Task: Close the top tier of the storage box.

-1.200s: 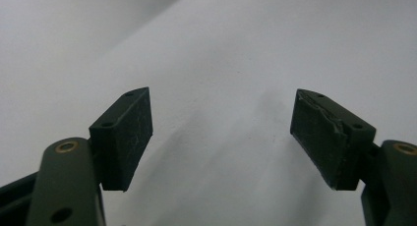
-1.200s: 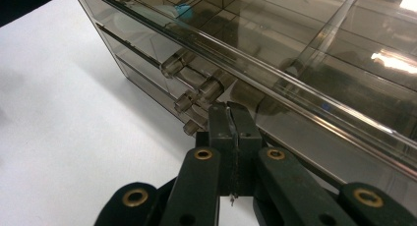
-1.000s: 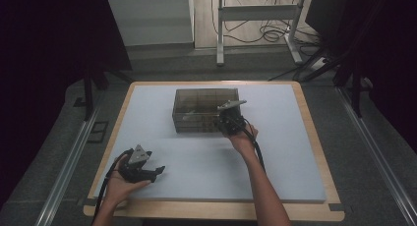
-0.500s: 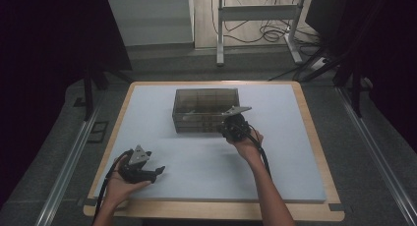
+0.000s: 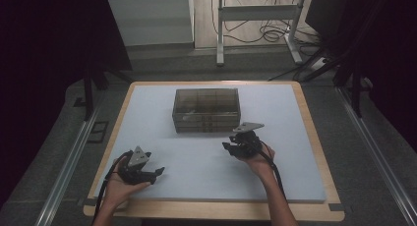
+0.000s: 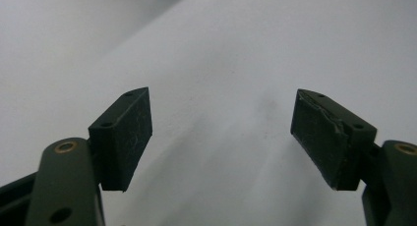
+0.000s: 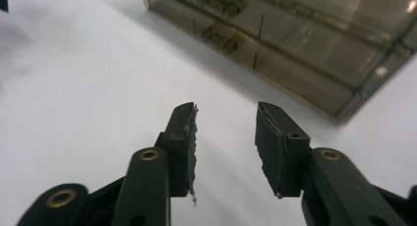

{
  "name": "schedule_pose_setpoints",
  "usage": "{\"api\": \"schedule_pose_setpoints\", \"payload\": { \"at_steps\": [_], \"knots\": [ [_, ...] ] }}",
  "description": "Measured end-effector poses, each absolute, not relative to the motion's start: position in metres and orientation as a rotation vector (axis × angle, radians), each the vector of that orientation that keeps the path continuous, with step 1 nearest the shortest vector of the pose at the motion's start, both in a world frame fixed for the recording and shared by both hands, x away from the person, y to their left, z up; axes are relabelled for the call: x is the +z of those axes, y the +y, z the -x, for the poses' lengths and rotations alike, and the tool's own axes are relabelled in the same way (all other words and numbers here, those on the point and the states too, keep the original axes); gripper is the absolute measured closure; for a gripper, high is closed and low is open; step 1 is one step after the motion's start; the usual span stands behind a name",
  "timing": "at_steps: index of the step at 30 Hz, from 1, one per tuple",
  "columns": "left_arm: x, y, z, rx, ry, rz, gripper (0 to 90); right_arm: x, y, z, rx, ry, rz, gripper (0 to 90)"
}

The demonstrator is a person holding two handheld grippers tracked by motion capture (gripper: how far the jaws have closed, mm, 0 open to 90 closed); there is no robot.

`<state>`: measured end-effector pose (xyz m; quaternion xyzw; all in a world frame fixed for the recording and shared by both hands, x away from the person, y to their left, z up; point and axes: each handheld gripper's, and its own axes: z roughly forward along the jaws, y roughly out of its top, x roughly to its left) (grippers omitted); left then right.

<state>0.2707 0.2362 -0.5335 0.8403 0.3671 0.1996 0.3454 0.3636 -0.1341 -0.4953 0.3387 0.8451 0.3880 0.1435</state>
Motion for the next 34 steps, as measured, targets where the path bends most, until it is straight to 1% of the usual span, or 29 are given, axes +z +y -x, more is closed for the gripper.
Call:
{"api": "schedule_pose_setpoints", "payload": {
  "at_steps": [7, 15, 20, 28, 34],
  "knots": [
    [-0.534, 0.239, -0.269, 0.524, 0.967, -2.171, 24.4, -0.501, -0.161, -0.345, 1.137, 2.415, -0.973, 52.6],
    [-0.534, 0.239, -0.268, 0.531, 0.968, -2.175, 24.4, -0.505, -0.198, -0.323, 1.154, 2.343, -0.997, 51.1],
    [-0.534, 0.237, -0.267, 0.535, 0.964, -2.176, 24.4, -0.508, -0.213, -0.318, 1.135, 2.340, -1.015, 49.2],
    [-0.534, 0.239, -0.267, 0.539, 0.964, -2.175, 24.1, -0.510, -0.216, -0.316, 1.138, 2.321, -1.007, 47.1],
    [-0.533, 0.241, -0.268, 0.543, 0.970, -2.162, 23.7, -0.508, -0.218, -0.311, 1.147, 2.310, -1.000, 43.2]
  ]
}}
